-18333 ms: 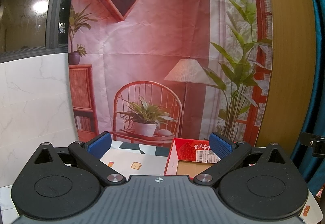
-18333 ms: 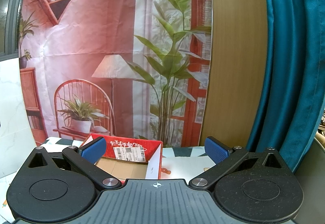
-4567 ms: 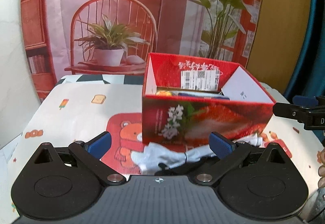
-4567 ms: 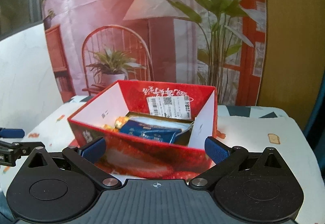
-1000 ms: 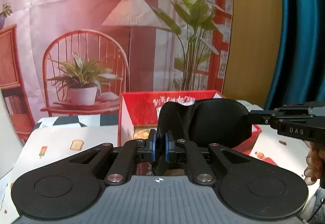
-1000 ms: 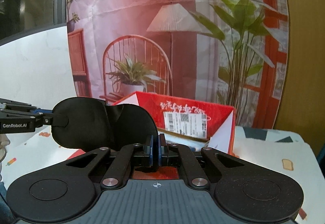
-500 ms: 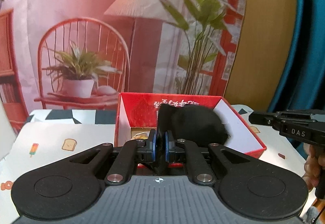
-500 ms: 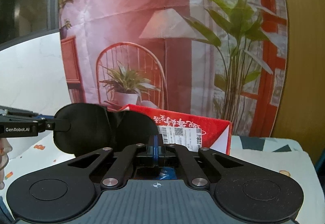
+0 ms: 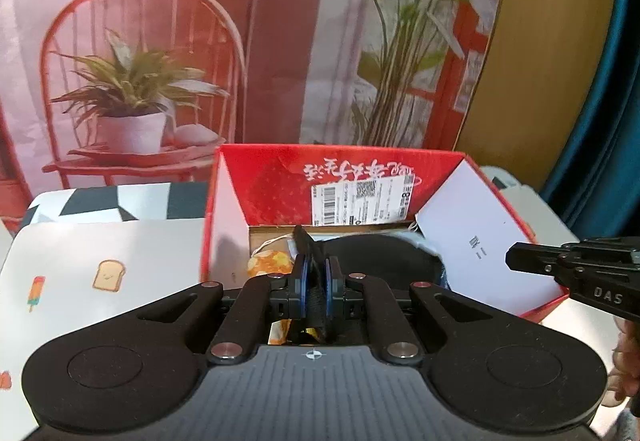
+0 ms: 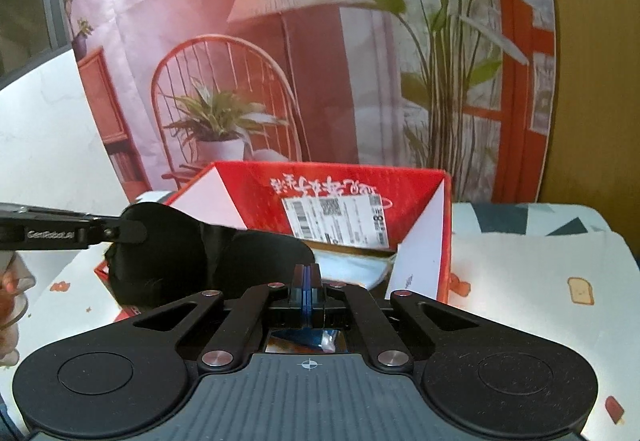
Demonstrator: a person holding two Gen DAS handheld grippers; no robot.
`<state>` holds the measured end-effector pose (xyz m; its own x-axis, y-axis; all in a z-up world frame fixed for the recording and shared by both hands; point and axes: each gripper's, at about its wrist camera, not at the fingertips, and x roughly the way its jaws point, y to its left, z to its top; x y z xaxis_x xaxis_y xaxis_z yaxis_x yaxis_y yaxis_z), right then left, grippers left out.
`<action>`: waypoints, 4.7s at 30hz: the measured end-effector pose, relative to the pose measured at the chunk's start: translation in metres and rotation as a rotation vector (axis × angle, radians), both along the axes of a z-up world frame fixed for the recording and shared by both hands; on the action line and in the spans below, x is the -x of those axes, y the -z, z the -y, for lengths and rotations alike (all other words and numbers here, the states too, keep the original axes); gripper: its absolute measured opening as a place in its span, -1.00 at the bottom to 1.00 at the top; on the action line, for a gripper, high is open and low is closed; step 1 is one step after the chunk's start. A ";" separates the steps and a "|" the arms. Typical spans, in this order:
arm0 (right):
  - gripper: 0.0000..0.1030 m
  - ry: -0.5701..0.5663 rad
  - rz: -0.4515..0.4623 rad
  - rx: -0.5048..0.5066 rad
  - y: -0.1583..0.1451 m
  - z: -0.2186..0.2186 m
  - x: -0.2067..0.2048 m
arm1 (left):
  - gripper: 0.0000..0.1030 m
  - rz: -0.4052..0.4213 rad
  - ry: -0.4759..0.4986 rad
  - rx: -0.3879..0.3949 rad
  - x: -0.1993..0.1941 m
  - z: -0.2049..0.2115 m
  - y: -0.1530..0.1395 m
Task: Organize soft objects
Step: 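Lower the black eye mask into the red box and open both grippers, then withdraw both grippers from the box toward the green tassel pouch, then close the right gripper on the green tassel pouch while the left gripper grips it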
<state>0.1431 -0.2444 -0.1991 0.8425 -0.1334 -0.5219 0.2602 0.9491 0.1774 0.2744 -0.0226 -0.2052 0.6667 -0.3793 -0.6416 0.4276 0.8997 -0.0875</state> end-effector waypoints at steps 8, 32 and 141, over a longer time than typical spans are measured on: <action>-1.00 0.002 -0.009 -0.016 0.006 0.009 -0.010 | -0.82 0.037 0.055 -0.065 -0.030 0.035 0.004; -0.99 0.002 -0.034 -0.050 0.014 0.012 -0.027 | -0.81 -0.086 -0.022 -0.141 -0.072 0.020 0.037; 0.03 -0.224 -0.177 -0.023 0.096 -0.137 0.120 | 0.10 -0.197 0.063 0.139 0.175 -0.043 0.083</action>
<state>0.0231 -0.1078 -0.2948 0.7454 0.0590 -0.6640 0.0734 0.9827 0.1698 0.0992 0.0202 -0.2884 0.5059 -0.5097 -0.6959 0.4450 0.8453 -0.2957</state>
